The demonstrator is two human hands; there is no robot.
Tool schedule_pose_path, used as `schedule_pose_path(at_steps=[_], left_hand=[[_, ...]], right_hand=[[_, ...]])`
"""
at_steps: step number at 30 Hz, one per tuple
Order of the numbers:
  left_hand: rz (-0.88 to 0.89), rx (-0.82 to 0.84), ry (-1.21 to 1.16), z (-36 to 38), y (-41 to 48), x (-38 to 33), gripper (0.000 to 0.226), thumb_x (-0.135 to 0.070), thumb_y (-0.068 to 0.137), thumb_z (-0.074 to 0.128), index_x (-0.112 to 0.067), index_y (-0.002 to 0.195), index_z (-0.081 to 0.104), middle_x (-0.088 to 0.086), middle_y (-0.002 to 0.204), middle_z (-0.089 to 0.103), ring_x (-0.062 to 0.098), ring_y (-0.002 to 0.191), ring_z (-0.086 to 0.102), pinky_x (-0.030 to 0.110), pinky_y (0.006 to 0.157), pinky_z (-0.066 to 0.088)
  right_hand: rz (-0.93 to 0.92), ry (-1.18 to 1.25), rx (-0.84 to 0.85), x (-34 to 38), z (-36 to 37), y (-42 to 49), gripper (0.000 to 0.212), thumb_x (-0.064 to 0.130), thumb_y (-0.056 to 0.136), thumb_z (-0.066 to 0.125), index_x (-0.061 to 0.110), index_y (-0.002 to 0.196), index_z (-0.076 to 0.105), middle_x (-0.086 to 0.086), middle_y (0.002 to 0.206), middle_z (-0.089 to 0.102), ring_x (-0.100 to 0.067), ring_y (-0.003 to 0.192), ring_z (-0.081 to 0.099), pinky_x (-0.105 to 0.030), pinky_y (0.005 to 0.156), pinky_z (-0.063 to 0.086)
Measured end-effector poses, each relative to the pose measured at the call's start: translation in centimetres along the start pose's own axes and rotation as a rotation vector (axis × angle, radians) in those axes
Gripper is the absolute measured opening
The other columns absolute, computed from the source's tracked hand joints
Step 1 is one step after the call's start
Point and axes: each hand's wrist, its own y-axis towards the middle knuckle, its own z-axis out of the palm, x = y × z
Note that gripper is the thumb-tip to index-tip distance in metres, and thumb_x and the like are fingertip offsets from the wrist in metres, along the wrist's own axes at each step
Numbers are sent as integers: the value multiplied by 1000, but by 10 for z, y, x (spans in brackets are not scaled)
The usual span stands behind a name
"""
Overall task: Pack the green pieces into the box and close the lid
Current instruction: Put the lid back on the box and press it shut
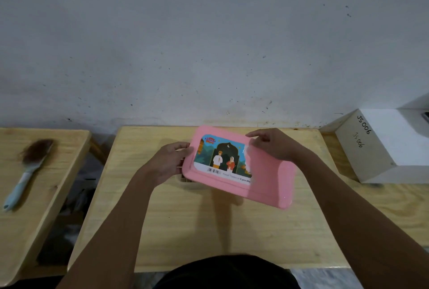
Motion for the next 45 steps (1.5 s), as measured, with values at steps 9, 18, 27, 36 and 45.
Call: schedule_pose_path(at_steps=[9, 18, 27, 36, 45], left_hand=[[-14, -314, -132, 8, 15, 29, 19, -16, 95, 55, -6, 110, 62, 15, 107, 71, 29, 91, 69, 49, 84, 57], [140, -619, 607, 18, 22, 31, 26, -18, 96, 48, 0, 101, 66, 9, 90, 65, 19, 76, 57, 20, 51, 36], [79, -652, 562, 17, 29, 38, 22, -15, 98, 41, 2, 107, 52, 11, 95, 56, 23, 83, 51, 32, 68, 39], [110, -597, 564, 17, 33, 54, 11, -13, 96, 41, -4, 96, 48, 10, 91, 57, 22, 80, 55, 32, 58, 43], [238, -613, 670, 25, 42, 66, 32, -11, 94, 37, -7, 125, 43, 13, 110, 57, 33, 95, 60, 43, 73, 51]], right_hand=[[444, 360, -378, -43, 60, 4, 57, 48, 94, 45, 15, 141, 41, -14, 136, 52, -32, 121, 52, -47, 95, 45], [251, 348, -537, -46, 96, 0, 28, 4, 87, 43, 20, 70, 27, -3, 66, 30, -18, 62, 31, -37, 61, 30], [245, 194, -625, -30, 96, 9, 26, 6, 89, 42, 15, 68, 29, -2, 65, 37, -15, 58, 32, -16, 54, 33], [322, 281, -678, -35, 96, 10, 23, 18, 102, 37, 9, 94, 57, -2, 81, 57, -21, 76, 51, -29, 61, 36], [296, 219, -581, -33, 89, 16, 35, -3, 92, 25, 0, 112, 53, -22, 106, 61, -40, 100, 57, -44, 78, 49]])
